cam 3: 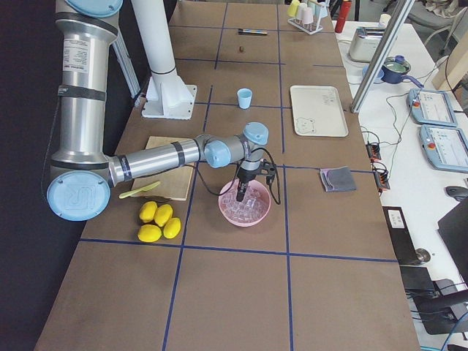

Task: Mash ice and strawberries in cup
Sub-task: 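Lower the right gripper into the bowl and grasp another ice cube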

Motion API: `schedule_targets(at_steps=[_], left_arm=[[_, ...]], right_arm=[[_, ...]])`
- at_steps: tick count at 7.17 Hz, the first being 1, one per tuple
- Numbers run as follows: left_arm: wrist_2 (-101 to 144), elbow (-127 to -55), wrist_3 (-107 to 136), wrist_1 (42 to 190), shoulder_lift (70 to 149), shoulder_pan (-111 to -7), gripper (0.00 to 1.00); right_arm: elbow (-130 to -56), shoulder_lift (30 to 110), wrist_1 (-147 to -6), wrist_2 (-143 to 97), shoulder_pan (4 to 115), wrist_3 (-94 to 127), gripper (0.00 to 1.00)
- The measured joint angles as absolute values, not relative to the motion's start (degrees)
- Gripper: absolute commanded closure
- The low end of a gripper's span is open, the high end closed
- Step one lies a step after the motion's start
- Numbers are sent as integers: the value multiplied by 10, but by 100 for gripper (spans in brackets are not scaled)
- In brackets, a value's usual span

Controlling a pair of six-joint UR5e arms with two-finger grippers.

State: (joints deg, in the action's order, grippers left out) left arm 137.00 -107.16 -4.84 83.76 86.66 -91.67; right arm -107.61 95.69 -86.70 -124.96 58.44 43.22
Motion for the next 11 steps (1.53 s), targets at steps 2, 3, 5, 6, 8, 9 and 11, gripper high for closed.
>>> schedule_targets(at_steps=[2,3,5,6,8,9,11], left_arm=[[1370,-1075,-48,836,867,-917,0],[1369,-1076,-48,836,867,-917,0],[1369,-1079,-48,835,867,-917,0],[1369,-1080,-48,835,867,-917,0],[1369,-1080,-48,835,867,-917,0],[1369,-1080,-48,835,867,-917,0],[1369,-1080,-48,835,867,-917,0]], right_arm=[[-1072,958,-867,-1249,584,432,28],[-1069,958,-867,-1248,584,432,28],[-1064,957,-867,-1248,584,433,35],[-1062,957,-867,-1247,584,433,44],[-1061,957,-867,-1247,584,433,84],[-1061,957,-867,-1247,584,433,97],[-1066,957,-867,-1250,584,434,100]])
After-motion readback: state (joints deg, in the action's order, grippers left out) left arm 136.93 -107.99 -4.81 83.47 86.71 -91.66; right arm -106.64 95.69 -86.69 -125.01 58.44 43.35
